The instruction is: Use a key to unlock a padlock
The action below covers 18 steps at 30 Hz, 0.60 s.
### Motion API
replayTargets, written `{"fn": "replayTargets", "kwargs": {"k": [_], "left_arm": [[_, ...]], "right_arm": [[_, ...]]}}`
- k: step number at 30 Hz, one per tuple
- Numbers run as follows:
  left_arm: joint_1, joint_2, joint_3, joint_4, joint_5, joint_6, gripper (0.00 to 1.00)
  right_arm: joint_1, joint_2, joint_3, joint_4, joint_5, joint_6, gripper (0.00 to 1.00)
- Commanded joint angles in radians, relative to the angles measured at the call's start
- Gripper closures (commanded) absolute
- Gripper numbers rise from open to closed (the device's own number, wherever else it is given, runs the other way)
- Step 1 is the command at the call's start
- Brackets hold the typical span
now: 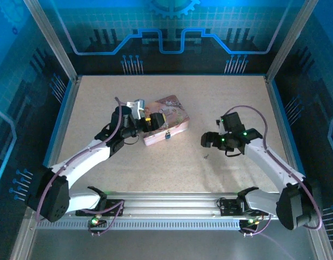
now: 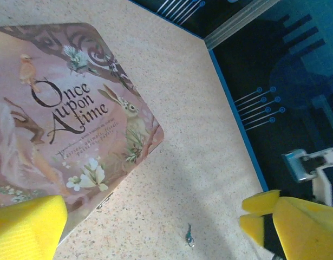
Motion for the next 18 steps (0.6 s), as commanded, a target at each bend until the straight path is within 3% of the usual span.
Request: {"fn": "replayTargets", "kwargs": {"k": [1, 18], "left_arm": [[-0.006, 0.022, 0.022, 0.096, 0.035, -0.036, 0.02], [-0.006, 0.033, 0.010, 0.112, 0.032, -0.039, 0.01]], "right_arm": [[0.041, 0.055, -0.003, -0.067, 0.014, 0.031, 0.18], [0.181, 0.284, 0.029, -0.092, 0.169, 0.059, 0.48]]}}
